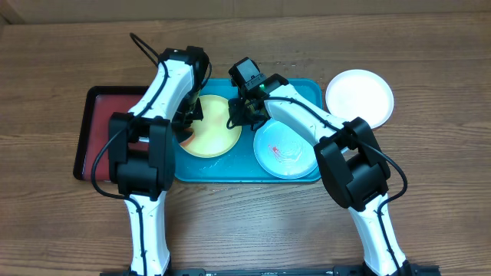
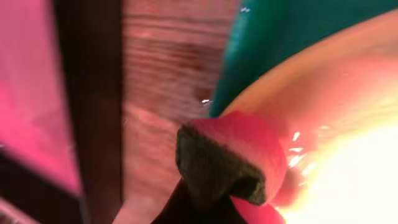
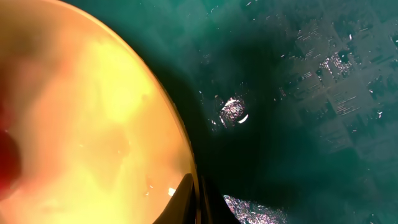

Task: Clean dirty plates on tray and stack at the side
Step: 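Return the sponge to the black tray water with the left gripper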

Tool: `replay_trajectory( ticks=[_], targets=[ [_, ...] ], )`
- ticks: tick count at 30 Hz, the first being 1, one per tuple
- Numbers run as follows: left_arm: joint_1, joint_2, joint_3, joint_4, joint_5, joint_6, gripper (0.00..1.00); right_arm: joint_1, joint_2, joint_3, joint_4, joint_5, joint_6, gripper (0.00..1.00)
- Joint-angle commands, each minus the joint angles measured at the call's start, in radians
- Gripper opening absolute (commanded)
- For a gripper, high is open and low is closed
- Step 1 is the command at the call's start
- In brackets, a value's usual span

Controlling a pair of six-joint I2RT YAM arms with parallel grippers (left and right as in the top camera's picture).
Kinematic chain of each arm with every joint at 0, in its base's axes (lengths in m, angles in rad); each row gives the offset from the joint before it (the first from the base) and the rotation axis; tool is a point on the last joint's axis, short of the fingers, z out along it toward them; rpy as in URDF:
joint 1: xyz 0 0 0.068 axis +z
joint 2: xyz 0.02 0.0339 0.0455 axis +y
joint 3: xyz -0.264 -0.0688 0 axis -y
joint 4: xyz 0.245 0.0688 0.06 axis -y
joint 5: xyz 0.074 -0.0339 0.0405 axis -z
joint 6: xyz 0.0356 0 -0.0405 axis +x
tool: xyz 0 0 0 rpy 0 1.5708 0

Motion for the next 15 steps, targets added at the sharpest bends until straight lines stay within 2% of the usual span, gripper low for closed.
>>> replay_trajectory(
  ticks=[1,6,15],
  targets=[
    [0.018,-0.016,0.09,-0.046,-0.136,-0.126,0.04,-0.013,0.014,-0.019,0.0,0.039,-0.004,0.04],
    [0.088,-0.122,0.126,-0.07,-0.122,-0.219,0.04,-0.013,0.014,-0.019,0.002,0.038,-0.013,0.04],
    [0.314,-0.156,0.095,-0.055,0.109,-0.19,0.04,-0.013,0.014,-0.018,0.002,0.038,-0.038,0.04]
  ],
)
